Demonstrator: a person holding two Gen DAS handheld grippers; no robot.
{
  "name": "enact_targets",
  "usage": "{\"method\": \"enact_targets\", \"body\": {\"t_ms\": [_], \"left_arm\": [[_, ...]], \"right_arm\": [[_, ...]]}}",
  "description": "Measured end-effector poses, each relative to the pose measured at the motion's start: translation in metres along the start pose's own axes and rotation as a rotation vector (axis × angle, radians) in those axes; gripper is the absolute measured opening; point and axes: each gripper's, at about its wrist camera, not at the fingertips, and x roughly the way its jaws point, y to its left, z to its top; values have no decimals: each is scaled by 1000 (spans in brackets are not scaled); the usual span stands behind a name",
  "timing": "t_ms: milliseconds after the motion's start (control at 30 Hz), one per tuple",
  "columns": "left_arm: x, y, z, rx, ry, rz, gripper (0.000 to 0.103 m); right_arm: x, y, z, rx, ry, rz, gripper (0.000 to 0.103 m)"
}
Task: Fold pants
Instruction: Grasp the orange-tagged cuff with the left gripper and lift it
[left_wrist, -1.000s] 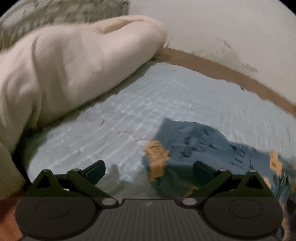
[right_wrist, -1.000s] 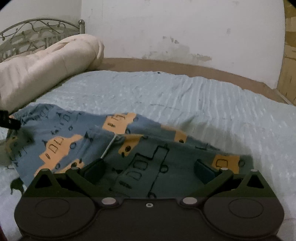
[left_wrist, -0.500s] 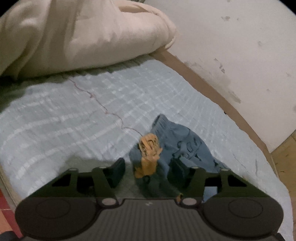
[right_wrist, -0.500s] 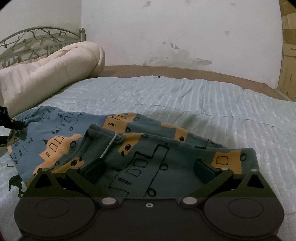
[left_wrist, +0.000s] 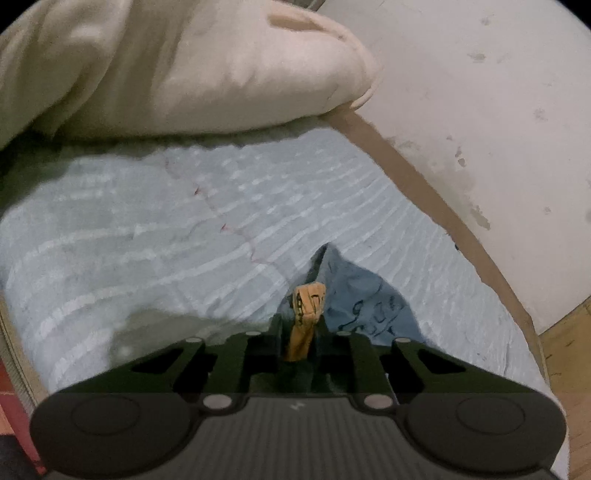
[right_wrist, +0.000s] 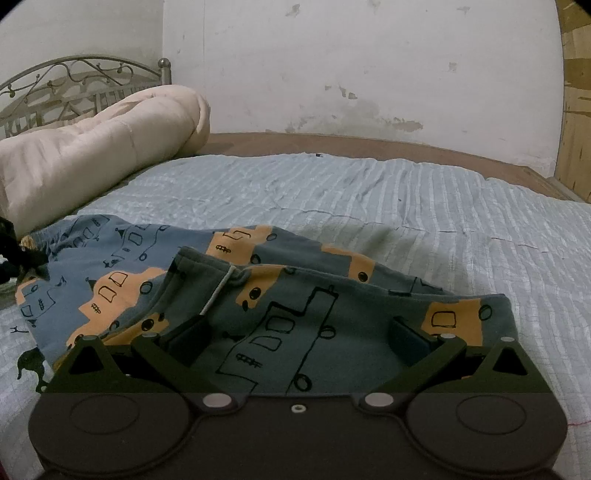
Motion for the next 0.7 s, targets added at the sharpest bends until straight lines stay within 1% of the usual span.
{"method": "enact_targets", "body": {"t_ms": [200, 300, 400, 500, 600, 700], "left_arm": [[-20, -30, 2, 126, -78, -12, 14], [-31, -47, 1, 190, -111, -32, 14], [-42, -66, -2, 247, -139, -76, 14], [-57, -90, -8, 325, -163, -142, 14], [-70, -119, -20, 427, -184, -194, 14], [-78, -146, -34, 511, -187, -240, 14]], "right_arm": [[-1, 0, 0, 3, -5, 1, 102], [-1, 1, -1, 4, -8, 0, 102], [-5, 1, -1, 12, -26, 5, 102], [-19, -3, 1, 32, -81, 26, 102], [-39, -6, 2, 23, -128, 0, 102], [-59, -14, -2, 8, -139, -21, 102]]}}
